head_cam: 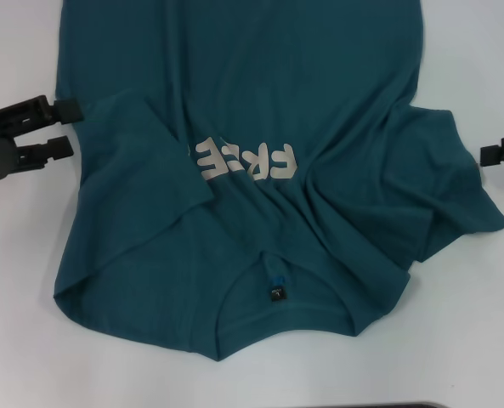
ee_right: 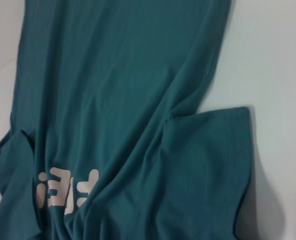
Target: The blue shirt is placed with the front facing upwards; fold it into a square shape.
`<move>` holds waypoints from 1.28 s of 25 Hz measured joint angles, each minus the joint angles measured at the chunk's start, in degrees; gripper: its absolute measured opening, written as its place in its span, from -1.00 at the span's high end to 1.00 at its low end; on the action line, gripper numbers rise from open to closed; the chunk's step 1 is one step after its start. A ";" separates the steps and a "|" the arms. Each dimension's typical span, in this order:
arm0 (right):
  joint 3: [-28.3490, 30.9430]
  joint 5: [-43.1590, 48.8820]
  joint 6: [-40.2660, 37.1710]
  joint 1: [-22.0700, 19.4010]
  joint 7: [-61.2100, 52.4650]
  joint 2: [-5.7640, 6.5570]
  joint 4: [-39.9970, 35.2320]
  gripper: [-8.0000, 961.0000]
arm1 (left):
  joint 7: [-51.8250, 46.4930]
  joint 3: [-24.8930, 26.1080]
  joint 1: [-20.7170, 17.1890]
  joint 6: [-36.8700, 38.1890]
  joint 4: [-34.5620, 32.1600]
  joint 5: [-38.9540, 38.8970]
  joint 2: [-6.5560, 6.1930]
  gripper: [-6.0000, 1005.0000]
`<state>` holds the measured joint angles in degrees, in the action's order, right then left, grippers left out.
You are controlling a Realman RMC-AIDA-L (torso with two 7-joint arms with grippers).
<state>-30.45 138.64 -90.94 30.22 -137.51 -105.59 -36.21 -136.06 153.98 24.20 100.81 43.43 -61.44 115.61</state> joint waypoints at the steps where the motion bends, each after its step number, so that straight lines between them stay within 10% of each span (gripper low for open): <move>1: -0.01 0.19 0.29 0.16 -0.01 -0.24 0.00 -0.82 | 0.04 0.01 -0.03 -0.01 -0.02 0.00 0.02 -0.89; 32: -1.38 0.40 6.30 1.88 0.07 -3.85 0.07 -0.74 | 0.27 0.00 -0.33 -1.28 -0.10 0.01 0.61 -0.89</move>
<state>-31.83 139.05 -84.64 32.09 -137.43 -109.44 -36.15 -135.79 153.98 23.87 99.53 43.33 -61.43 116.22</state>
